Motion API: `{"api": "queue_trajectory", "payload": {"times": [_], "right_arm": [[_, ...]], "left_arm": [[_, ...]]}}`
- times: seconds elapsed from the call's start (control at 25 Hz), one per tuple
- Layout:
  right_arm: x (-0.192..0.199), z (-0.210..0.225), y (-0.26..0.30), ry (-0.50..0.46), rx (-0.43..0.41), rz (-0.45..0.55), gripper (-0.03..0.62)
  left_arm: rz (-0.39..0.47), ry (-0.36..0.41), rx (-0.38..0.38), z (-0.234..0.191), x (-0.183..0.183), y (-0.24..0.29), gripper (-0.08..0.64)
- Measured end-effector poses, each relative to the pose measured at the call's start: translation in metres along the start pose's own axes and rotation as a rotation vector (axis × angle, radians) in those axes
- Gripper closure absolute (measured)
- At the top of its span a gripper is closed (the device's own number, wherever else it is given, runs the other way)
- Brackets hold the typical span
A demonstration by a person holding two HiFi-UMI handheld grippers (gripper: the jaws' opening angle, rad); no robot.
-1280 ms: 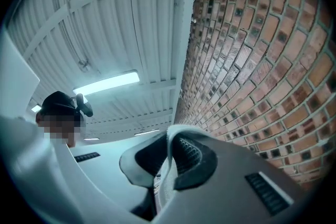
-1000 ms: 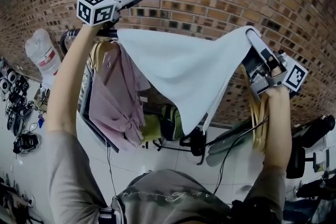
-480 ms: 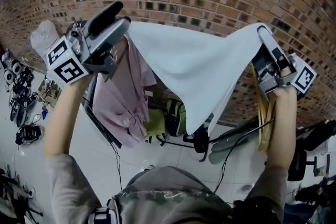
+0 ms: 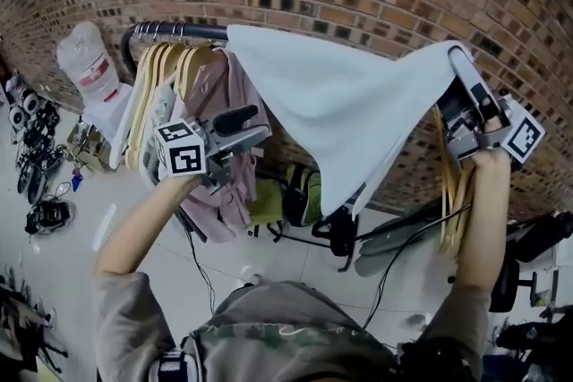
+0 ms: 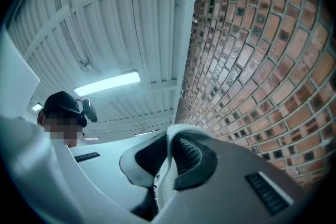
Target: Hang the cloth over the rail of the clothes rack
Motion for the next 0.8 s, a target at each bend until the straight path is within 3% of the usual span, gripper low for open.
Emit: {"api": "queue_trajectory", "payload": {"times": [0.16,0.48,0.52,0.6,0.64,0.72,0.8], "right_arm": [[0.001,0.001,0.003,-0.004,0.009,-0.002,0.574],[0.005,-0.001,0.003,-0.001,0.022,-0.019,0.574],[0.005,-0.001,0.001,-0.001,0.025,-0.021,0.574],[0.005,-0.003,-0.003,-0.002,0.032,-0.021,0.574],[0.005,-0.003,-0.005,-0.004,0.035,-0.021,0.574],[0.003,-0.005,-0.008,-0.006,0.038,-0.023,0.574],[0.000,-0.005,-0.010,-0.007,0.040,-0.023,0.574]], "left_arm": [[-0.081,-0.050,-0.016,-0.013,0.027,0.031,0.290],[-0.029,-0.090,-0.002,-0.006,0.022,0.062,0.293],[-0.023,-0.096,0.007,-0.004,0.022,0.061,0.313],[-0.015,-0.111,0.031,0.000,0.021,0.058,0.492],[-0.011,-0.123,0.045,0.003,0.018,0.055,0.540],[-0.003,-0.126,0.084,0.012,0.005,0.045,0.541],[0.005,-0.074,0.120,0.023,-0.015,0.034,0.541]]}}
Point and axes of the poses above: the fingertips, and each gripper's own axes: y forward along the fingers, z to its right, x out of its underside, the point moved 10 cm from there along -y, backward along the fingers, and after that the axes turned 10 degrees about -x, right-handed, at the moved point
